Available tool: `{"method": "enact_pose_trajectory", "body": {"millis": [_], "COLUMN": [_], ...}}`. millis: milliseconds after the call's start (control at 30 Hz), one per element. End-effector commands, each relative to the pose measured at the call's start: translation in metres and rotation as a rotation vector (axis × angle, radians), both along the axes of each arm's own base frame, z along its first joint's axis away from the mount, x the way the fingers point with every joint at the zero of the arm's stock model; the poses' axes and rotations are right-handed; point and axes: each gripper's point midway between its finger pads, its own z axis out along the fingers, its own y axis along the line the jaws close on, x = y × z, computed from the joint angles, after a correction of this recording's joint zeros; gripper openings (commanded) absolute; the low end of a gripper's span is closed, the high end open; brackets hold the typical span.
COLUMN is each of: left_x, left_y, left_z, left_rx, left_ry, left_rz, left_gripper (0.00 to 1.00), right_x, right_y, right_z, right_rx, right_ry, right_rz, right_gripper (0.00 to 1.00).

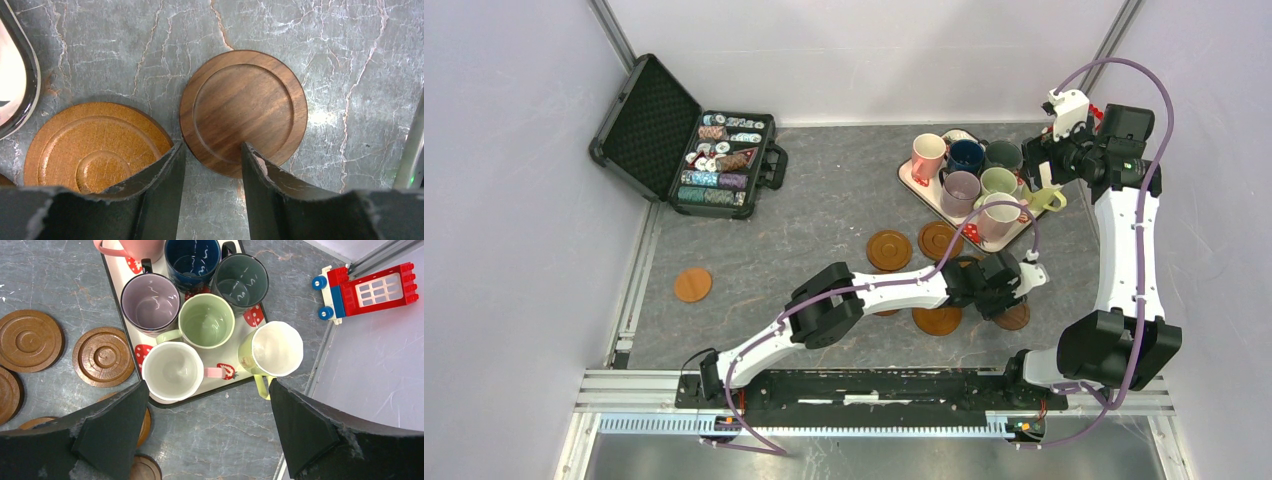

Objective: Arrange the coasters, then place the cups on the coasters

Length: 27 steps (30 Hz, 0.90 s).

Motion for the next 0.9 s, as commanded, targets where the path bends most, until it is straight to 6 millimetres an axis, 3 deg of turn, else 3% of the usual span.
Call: {"method": "enact_pose_trajectory", "body": {"millis": [0,333,633,867], "left_x": [-0.001,-0.027,-0.058,-0.068], "left_y": [0.004,0.065,0.129,0.198], "left_z": [-0.010,-0.039,-0.048,-0.058], "left_rx": [0.036,0.274,0.389,0.523], "left_ry": [-0.056,-0.013,-0.002,-0.015], "left_rz": [-0.023,-0.136,-0.262,-0.314], "left_gripper": [0.53,0.51,0.52,0.53], "right_x": [-0.002,-0.002,-0.003,-0.002], "right_y": [-0.001,-0.001,0.003,0.005], "right_z": [0.015,0.012,0.007,0.004], "right_rx": [-0.015,-0.017,-0.002,0.011], "right_ry": [-0.046,-0.042,-0.036,-0.033], "right_rz": [-0.003,0.004,0.020,0.029], "right_gripper": [0.98,0.98,0.98,0.98]}}
